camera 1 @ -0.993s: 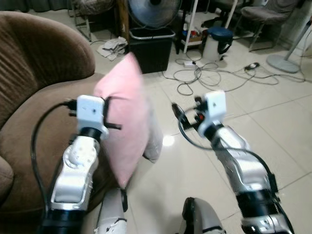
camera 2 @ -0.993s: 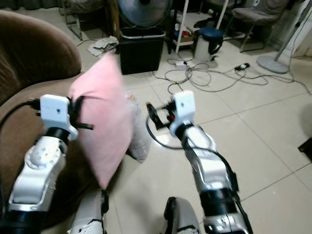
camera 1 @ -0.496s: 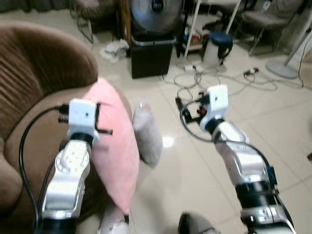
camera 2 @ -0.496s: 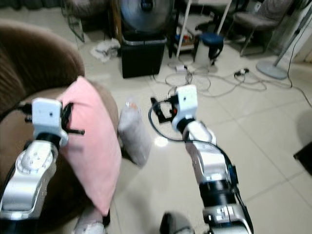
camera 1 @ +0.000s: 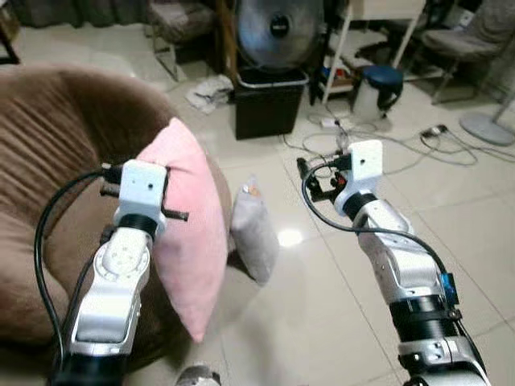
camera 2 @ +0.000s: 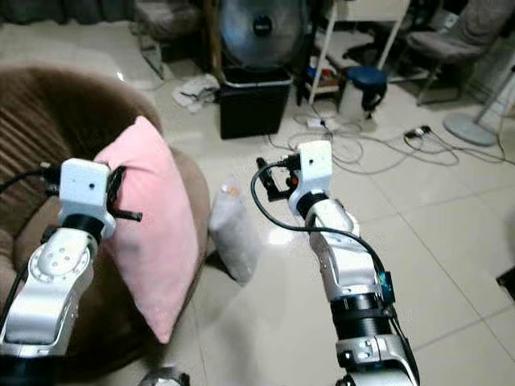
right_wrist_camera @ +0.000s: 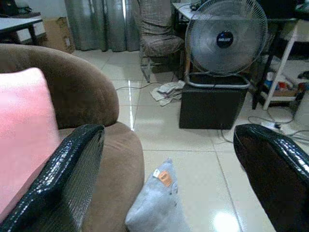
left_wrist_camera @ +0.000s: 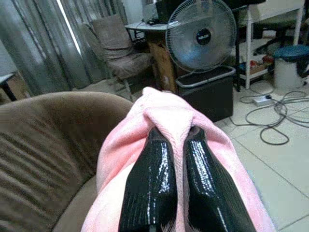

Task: Move the pillow to the sofa from floor

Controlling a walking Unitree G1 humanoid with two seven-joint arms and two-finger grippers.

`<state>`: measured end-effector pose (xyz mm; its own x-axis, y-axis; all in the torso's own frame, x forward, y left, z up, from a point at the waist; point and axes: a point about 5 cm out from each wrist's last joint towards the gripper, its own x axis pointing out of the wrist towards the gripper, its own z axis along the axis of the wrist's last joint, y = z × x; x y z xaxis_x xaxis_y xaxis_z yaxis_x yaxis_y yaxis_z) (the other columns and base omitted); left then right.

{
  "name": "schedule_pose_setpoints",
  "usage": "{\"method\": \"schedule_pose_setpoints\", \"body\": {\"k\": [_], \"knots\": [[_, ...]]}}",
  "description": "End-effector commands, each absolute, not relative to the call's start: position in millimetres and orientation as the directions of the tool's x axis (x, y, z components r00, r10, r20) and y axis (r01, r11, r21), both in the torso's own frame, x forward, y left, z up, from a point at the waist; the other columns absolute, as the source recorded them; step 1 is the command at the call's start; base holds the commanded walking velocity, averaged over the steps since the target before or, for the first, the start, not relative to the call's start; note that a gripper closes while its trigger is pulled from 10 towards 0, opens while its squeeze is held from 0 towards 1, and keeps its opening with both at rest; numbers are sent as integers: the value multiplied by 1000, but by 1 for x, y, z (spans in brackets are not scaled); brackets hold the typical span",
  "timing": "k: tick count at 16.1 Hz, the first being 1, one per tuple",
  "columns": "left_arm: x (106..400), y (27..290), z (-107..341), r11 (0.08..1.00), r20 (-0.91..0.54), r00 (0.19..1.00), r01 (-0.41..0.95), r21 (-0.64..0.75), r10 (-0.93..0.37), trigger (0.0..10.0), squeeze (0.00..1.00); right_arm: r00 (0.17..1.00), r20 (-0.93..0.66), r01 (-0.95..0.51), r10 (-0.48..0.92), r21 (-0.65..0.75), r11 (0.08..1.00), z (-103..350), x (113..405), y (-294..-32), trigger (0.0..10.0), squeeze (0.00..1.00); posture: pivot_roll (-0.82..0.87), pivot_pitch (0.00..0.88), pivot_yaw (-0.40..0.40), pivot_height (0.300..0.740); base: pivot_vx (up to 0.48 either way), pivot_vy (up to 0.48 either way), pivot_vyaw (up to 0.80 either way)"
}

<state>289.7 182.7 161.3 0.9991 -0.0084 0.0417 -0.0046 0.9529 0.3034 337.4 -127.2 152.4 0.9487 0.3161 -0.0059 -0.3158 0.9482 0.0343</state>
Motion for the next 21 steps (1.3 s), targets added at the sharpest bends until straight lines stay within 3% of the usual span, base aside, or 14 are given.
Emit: {"method": "schedule_pose_setpoints", "body": {"k": [1,8,19,21], "knots": [[294,174,171,947,92,995,15,321,-47,10000,0,965,-56,-258,257,5,966,144,337,-138,10000,0,184,0,-45,740,0,0,0],[293,174,169,959,107,993,16,282,-48,10000,0,966,-83,-245,244,7,970,135,335,-139,10000,0,192,0,-53,740,0,0,0],[296,173,170,949,116,991,23,316,-63,10000,0,959,-81,-271,271,11,962,131,334,-133,10000,0,199,0,-51,740,0,-463,800],[296,171,169,953,88,992,60,297,-90,10000,0,962,-75,-264,264,17,964,131,334,-134,10000,0,204,0,-52,740,0,0,800]]}}
